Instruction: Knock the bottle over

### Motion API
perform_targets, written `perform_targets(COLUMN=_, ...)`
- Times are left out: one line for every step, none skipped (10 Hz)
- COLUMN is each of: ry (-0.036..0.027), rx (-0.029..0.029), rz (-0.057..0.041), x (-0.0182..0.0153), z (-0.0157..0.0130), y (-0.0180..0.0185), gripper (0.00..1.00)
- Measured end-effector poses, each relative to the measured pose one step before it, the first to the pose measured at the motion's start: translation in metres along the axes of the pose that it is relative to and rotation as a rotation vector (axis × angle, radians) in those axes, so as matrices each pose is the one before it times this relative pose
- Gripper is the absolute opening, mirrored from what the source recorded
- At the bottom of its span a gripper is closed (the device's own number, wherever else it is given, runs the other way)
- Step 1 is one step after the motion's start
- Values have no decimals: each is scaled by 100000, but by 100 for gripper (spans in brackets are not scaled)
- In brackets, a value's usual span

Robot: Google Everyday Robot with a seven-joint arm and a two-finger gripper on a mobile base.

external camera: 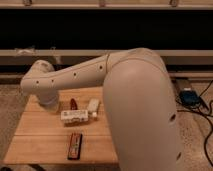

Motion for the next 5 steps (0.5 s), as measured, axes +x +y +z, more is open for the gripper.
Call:
perform_targets(ry=-424, rx=-81, rz=-273, x=-38, z=-200, y=-56, gripper=1)
perform_targets(ry=-779, rx=-912, rz=-215, x=68, z=-244, y=-201, gripper=2)
perform_targets(ry=20, rx=-18, rz=40, x=52, z=-8, y=-31, gripper=4)
perform_targets(ry=-3, rx=-143, rz=-285, x=-129, z=17, y=152, gripper=10)
perform_targets(ry=-23, rx=-158, rz=-24, x=-32, z=-2, y=71, gripper=19)
